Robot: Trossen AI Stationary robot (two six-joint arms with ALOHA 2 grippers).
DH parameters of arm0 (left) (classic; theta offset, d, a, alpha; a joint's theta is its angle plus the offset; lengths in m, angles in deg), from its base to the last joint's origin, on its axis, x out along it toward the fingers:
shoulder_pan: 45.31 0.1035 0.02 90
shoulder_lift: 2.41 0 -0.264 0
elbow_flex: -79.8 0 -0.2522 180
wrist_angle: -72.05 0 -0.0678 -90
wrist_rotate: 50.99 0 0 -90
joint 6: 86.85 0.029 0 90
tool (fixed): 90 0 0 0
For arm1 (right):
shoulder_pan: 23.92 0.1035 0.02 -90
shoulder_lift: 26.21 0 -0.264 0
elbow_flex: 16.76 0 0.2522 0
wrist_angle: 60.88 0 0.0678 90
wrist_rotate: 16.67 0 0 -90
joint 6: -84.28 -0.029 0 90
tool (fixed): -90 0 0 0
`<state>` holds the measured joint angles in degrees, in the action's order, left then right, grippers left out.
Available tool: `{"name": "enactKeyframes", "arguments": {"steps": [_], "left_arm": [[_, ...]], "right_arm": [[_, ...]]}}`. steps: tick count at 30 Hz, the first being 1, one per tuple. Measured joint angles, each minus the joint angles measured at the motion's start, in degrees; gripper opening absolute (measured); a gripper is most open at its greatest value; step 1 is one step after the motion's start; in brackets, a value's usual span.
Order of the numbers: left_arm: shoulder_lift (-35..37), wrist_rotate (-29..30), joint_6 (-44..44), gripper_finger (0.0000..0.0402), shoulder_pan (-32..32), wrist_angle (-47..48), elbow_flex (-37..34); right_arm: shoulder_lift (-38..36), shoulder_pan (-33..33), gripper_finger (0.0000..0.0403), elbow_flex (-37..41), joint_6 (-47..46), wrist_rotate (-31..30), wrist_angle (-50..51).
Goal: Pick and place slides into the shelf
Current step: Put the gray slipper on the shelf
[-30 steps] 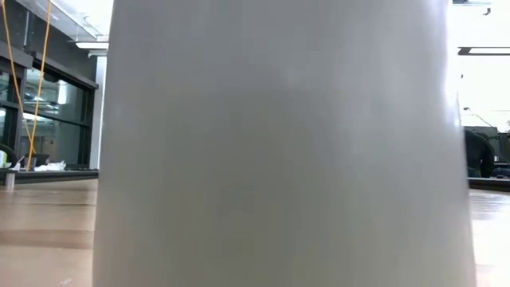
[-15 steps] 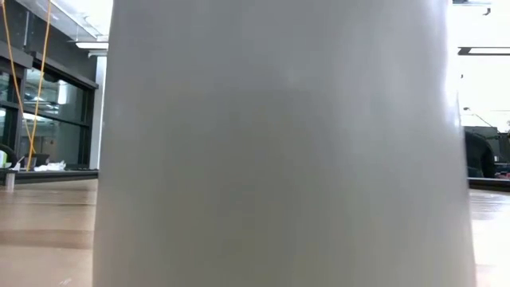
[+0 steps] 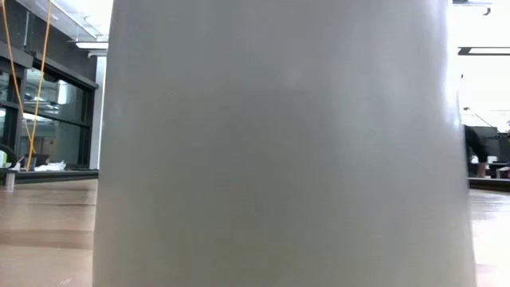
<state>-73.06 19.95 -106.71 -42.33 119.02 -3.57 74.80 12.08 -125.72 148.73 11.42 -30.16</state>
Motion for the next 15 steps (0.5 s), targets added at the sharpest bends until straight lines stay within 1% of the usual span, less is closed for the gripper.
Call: {"name": "enactKeyframes", "arguments": {"steps": [6,8,11,15], "left_arm": [[0.0,-0.46,3.08,0.0031,0.0,0.04,0.0],[0.0,-0.99,4.53,0.0037,0.0,0.04,0.0],[0.0,-0.37,4.72,0.0065,0.0,0.11,0.0],[0.0,2.22,5.16,0.0123,-0.02,0.03,0.0]], "right_arm": [[0.0,0.01,0.0005,0.0,-0.51,0.71,0.01],[0.0,-0.01,0.0005,0.0,-0.54,1.06,0.01],[0.0,0.01,0.0005,0.0,-0.59,1.33,-0.01],[0.0,0.0,0.0005,0.0,-0.82,1.31,-0.03]]}}
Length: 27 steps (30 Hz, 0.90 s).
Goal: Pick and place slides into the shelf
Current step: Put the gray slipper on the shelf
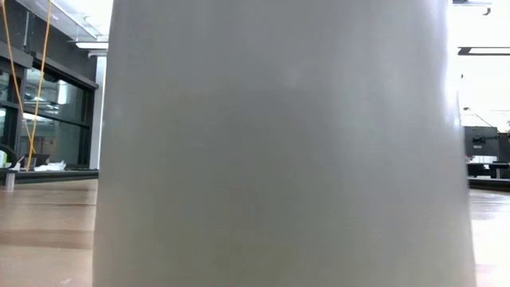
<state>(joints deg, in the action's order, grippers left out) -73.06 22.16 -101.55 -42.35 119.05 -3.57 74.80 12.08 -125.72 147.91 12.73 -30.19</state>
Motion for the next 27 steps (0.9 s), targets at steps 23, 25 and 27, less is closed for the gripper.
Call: {"name": "enactKeyframes", "arguments": {"steps": [23,25,27], "left_arm": [[3.43,20.55,7.08,0.0211,-2.66,6.96,0.0],[3.43,20.53,7.48,0.0203,-4.65,7.36,0.0],[3.43,20.54,8.03,0.0195,-7.01,7.26,0.0]], "right_arm": [[0.02,-1.88,0.0004,0.02,-9.74,-12.96,7.91],[0.02,-2.81,0.0004,0.02,-10.0,-13.01,7.91],[0.02,-3.85,0.0004,0.02,-11.0,-13.77,8.13]]}}
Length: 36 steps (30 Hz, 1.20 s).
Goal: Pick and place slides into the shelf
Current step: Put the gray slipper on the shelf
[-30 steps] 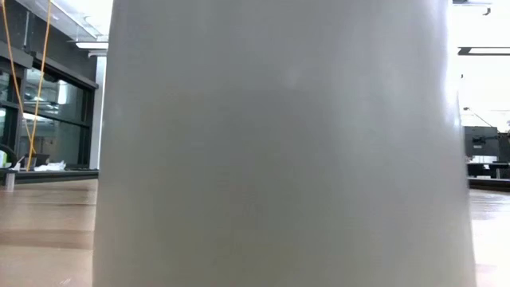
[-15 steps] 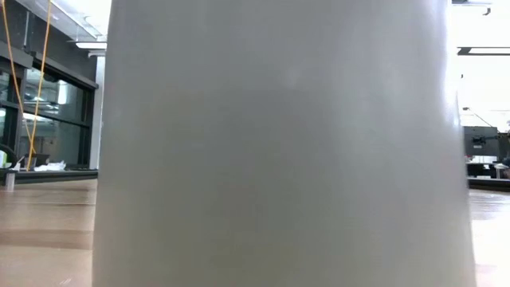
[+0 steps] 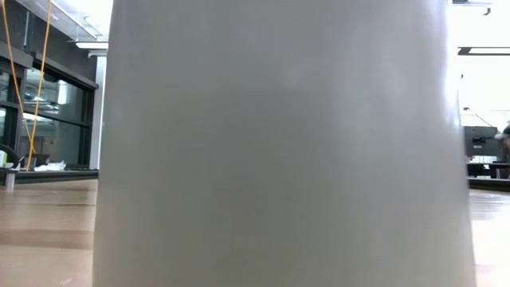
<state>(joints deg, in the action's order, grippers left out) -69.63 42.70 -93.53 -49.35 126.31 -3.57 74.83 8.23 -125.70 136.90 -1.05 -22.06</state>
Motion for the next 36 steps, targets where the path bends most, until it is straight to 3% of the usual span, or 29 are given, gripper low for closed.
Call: {"name": "enactKeyframes", "arguments": {"steps": [11,22,28,36], "left_arm": [[-0.61,0.19,-0.11,0.0172,-16.26,-0.37,-0.02],[-2.88,13.45,0.91,0.0171,-30.67,0.04,-0.1],[-5.58,19.47,0.89,0.017,-35.32,-0.1,-0.11],[-8.04,24.2,-0.02,0.017,-40.46,-0.03,-0.11]], "right_arm": [[0.0,-6.4,0.0004,0.0,-4.14,0.95,3.66],[2.86,-11.78,0.0004,0.0,-3.97,4.16,2.92],[5.44,-13.68,0.0004,0.0,-3.57,4.9,0.6],[6.01,-16.62,0.0004,0.0,-3.67,10.49,-3.2]]}}
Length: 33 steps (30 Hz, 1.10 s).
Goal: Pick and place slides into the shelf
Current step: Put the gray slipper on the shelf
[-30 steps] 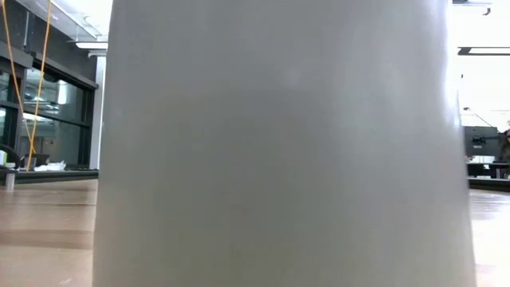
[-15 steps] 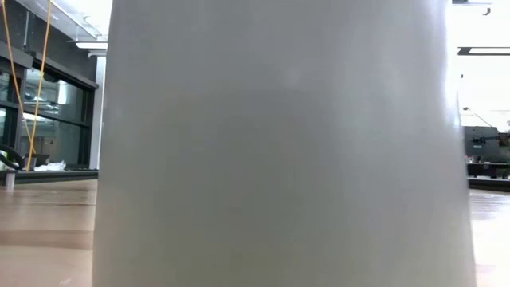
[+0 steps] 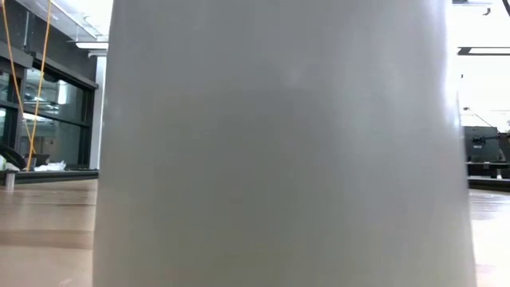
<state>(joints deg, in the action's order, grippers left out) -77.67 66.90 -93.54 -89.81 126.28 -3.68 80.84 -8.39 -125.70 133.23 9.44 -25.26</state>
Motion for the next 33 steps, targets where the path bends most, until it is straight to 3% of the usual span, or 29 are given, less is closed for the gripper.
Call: {"name": "enactKeyframes", "arguments": {"steps": [8,24,33], "left_arm": [[-2.24,7.29,-2.64,0.017,-3.64,-0.04,0.0],[-5.14,8.81,-5.04,0.017,-4.38,0.09,0.04],[-5.61,8.81,-6.68,0.017,-4.39,0.51,0.04]], "right_arm": [[0.0,-1.75,0.0003,0.0,1.72,1.4,-3.25],[5.32,-5.81,0.0003,0.02,13.89,-1.11,-11.94],[5.61,-7.74,0.0003,0.02,15.26,-0.66,-13.59]]}}
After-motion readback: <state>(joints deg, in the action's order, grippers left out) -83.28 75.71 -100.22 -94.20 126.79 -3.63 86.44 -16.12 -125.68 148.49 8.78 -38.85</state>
